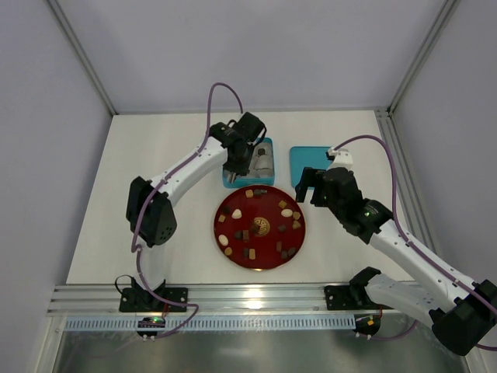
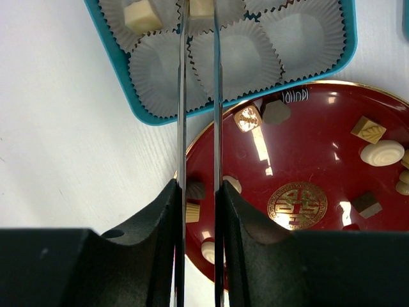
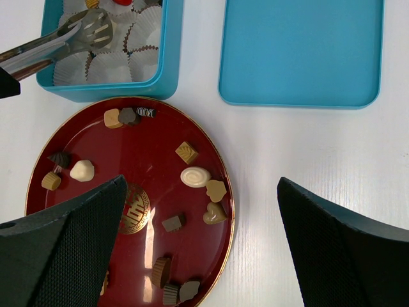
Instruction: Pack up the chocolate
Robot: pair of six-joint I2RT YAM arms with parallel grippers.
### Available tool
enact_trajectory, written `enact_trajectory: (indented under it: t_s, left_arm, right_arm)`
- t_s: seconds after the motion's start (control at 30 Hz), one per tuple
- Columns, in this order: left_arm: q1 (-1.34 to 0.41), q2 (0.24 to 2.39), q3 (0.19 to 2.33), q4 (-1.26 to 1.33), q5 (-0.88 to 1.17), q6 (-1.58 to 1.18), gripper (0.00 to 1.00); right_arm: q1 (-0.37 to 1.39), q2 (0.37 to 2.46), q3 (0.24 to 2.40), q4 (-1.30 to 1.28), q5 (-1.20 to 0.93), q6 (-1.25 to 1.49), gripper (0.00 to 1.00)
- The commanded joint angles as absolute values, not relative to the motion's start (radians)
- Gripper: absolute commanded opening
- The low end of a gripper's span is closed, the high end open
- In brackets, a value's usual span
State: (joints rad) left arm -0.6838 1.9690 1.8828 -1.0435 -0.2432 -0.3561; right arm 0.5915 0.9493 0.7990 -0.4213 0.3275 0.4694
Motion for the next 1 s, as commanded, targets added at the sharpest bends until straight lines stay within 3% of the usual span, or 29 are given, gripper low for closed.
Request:
enact_trajectory:
  t_s: [0.0, 0.97]
  left_arm:
    - [-0.676, 1.974, 1.914, -1.009, -0.242, -0.337, 0.3]
    - [-0.675, 1.968, 1.939, -1.022, -0.245, -0.324, 0.36]
  right_arm:
    - [0.588, 0.945, 0.831, -0.411, 0.35, 0.457, 1.0]
    - [0.586, 0.94, 0.83, -0.41, 0.345, 0.462, 1.0]
